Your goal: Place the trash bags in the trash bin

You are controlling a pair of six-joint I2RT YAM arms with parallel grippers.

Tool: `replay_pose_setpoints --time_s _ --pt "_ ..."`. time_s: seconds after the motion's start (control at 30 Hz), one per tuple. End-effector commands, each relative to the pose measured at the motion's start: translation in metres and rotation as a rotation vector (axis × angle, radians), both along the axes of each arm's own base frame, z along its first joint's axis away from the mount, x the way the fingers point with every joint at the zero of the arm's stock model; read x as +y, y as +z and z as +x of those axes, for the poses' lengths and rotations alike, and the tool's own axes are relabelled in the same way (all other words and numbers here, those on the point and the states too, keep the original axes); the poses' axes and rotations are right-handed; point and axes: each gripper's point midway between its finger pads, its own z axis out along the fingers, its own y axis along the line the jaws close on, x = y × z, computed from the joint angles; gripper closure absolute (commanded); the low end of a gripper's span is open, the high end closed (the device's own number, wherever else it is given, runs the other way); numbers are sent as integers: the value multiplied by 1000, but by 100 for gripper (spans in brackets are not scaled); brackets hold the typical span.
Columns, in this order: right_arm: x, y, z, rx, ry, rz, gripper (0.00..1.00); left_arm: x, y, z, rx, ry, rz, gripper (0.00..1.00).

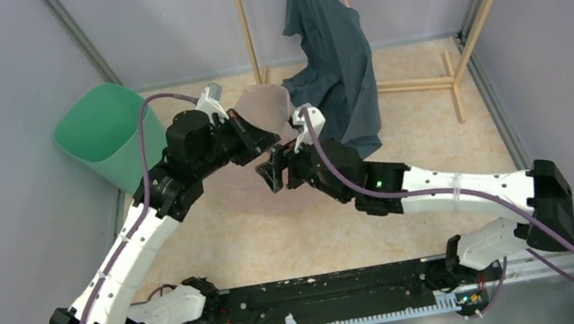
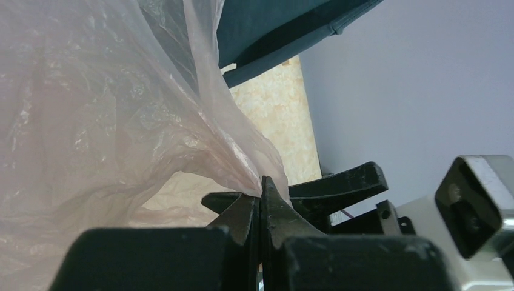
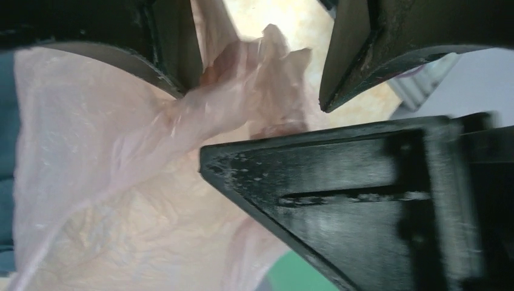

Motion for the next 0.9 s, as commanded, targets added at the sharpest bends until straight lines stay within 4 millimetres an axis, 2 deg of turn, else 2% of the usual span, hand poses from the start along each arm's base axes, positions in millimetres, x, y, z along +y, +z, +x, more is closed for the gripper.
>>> replay_pose_setpoints --time_s 0.0,0.07,0.1,0.17,0.2,0.27,0.33,0.4,0.53,0.6,0.7,0.87 --pt "-7 16 22 -61 -214 17 37 -1 23 -2 -37 3 -46 100" --pt "-4 22 23 -82 -223 38 40 3 23 -2 -41 16 -36 100" --pt "-2 23 24 -85 -225 49 47 5 23 -2 -43 22 -29 99" --pt "1 27 25 -105 -219 58 83 7 25 -1 -65 20 -1 88" --pt "0 26 26 -111 -226 53 97 10 30 -1 -81 21 27 79" --pt "-10 21 27 -119 -248 34 100 24 41 0 -125 49 111 51" --pt "-23 17 26 -129 -247 8 100 57 47 5 -149 173 236 22" --pt "-36 12 22 -132 -225 -17 100 92 43 3 -149 272 383 4" --pt "-72 0 15 -141 -216 -42 100 146 41 5 -161 435 612 2" --pt "-85 3 10 -137 -189 -21 100 168 39 13 -159 520 721 1" --pt "-95 13 -2 -160 -126 -3 100 197 34 34 -138 608 874 2" --pt "-120 19 -20 -188 -77 6 100 233 31 78 -103 714 971 2"
